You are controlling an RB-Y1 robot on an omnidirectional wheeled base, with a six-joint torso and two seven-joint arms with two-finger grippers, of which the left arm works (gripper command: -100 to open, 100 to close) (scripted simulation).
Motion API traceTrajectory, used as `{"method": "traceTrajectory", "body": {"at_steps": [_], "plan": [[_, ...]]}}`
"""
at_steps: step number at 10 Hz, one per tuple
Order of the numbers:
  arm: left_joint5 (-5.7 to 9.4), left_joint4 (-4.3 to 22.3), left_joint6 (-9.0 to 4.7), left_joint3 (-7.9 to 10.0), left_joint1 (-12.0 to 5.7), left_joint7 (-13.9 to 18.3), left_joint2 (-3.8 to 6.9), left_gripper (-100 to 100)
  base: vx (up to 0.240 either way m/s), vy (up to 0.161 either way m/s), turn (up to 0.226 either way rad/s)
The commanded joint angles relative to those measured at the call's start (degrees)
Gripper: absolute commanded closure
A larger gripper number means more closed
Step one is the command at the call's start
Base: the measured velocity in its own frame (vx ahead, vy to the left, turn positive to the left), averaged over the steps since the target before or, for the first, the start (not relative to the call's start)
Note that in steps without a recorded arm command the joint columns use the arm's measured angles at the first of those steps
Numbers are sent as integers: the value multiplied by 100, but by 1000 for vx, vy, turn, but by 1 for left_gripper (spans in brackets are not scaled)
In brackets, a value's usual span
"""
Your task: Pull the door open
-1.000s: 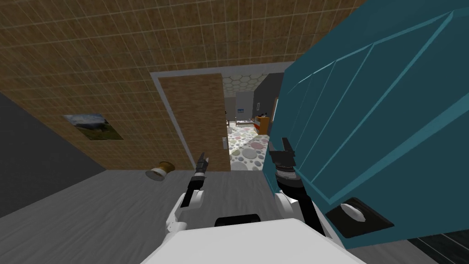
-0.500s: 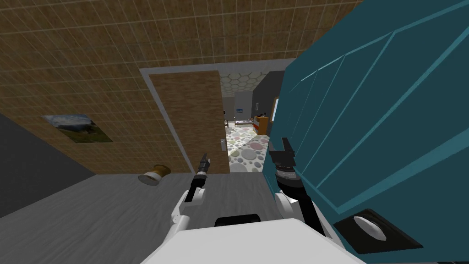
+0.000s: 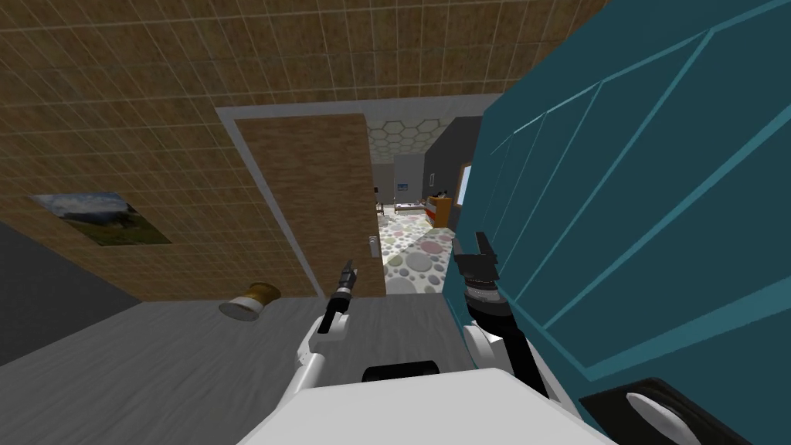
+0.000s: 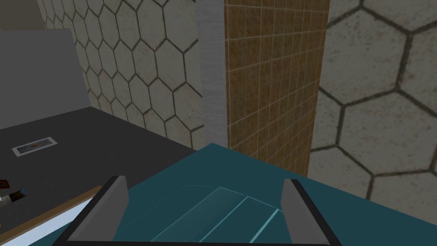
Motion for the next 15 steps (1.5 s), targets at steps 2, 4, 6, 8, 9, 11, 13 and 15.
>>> {"method": "traceTrajectory", "body": {"at_steps": [2,4,6,8,9,11,13,15], "plan": [[0,329,64,-10,-189,-23,3,-100,107,-9,-30],[4,647,125,-20,-372,-37,16,-100,122,-7,-37],[7,916,177,-28,-526,-48,26,-100,147,-8,-35],[10,1138,220,-35,-653,-57,33,-100,160,-1,-35],[12,1255,242,-39,-720,-62,35,-100,123,1,-17],[13,1396,270,-44,-801,-68,38,-100,103,10,-20],[72,1407,226,34,-753,28,199,-100,95,-27,-99],[144,1517,163,129,-751,139,392,-100,189,-56,-135]]}}
